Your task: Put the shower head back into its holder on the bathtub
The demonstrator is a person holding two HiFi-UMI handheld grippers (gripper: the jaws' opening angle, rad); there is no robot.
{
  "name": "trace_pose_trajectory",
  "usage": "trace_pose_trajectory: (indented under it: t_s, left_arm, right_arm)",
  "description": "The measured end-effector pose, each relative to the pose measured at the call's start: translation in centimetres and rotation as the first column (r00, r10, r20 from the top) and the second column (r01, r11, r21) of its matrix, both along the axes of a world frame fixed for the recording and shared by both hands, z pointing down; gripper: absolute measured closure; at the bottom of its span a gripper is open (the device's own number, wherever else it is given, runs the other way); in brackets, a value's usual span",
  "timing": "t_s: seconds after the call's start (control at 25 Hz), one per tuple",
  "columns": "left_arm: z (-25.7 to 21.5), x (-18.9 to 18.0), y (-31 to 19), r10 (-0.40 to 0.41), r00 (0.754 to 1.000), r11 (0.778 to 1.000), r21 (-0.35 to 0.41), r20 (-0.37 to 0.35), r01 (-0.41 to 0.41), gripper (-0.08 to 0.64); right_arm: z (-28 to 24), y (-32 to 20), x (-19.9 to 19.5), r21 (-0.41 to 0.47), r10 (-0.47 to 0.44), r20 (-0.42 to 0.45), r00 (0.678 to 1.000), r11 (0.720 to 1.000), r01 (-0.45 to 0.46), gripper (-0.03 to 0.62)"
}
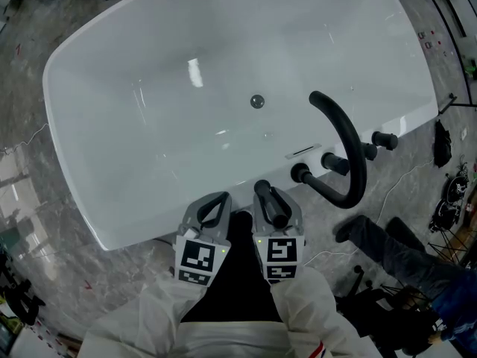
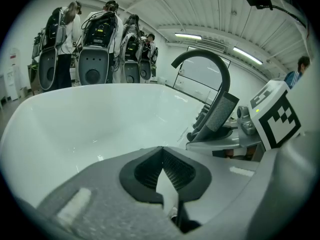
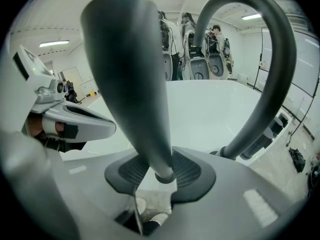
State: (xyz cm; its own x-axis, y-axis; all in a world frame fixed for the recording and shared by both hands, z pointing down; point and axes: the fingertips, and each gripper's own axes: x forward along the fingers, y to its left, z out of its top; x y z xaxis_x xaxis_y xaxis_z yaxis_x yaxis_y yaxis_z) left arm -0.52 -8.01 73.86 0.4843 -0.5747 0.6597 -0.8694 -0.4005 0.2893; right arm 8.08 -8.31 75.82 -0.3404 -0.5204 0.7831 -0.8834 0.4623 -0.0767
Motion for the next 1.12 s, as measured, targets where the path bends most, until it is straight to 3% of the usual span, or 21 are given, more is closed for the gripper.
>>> trace_pose_trajectory:
  t_s: [0.4,0.52,0.6,0.64,0.72,1.12]
  left_arm:
    - [0.3,0.2,-0.4,-0.004,1.0,1.0,-0.01,-0.003,0.004,0.56]
    - [0.2,0.2,-0.2,-0.001,1.0,1.0,-0.008,0.003,0.001,0.558]
    - [0.0,0.1,0.1,0.003,1.0,1.0,-0.008,0.009,-0.003,0.56]
    - [0.0,0.0,0.4,0.006,1.0,1.0,-0.01,0.012,-0.006,0.56]
    - [-0.1,-0.2,1.0,0.008,1.0,1.0,-0.017,0.016,-0.008,0.56]
    - [-4.4,-0.8,2.0,0.047,0.998,0.999,0.024,0.039,-0.048,0.56]
  right_arm:
    - [-0.1,-0.3,-0.1,0.013,0.028,0.009,1.0,1.0,-0.028,0.449]
    - [0.0,-0.1,0.3,0.0,0.1,0.047,0.994,0.995,-0.1,0.445]
    - [0.2,0.3,0.4,-0.027,0.162,0.104,0.981,0.987,-0.16,0.423]
    - [0.4,0.5,0.3,-0.044,0.172,0.122,0.977,0.985,-0.168,0.377]
    - [0.6,1.1,0.2,-0.065,0.167,0.126,0.978,0.985,-0.159,0.347]
    - [-3.7,2.3,2.0,-0.038,0.189,0.115,0.975,0.982,-0.186,0.388]
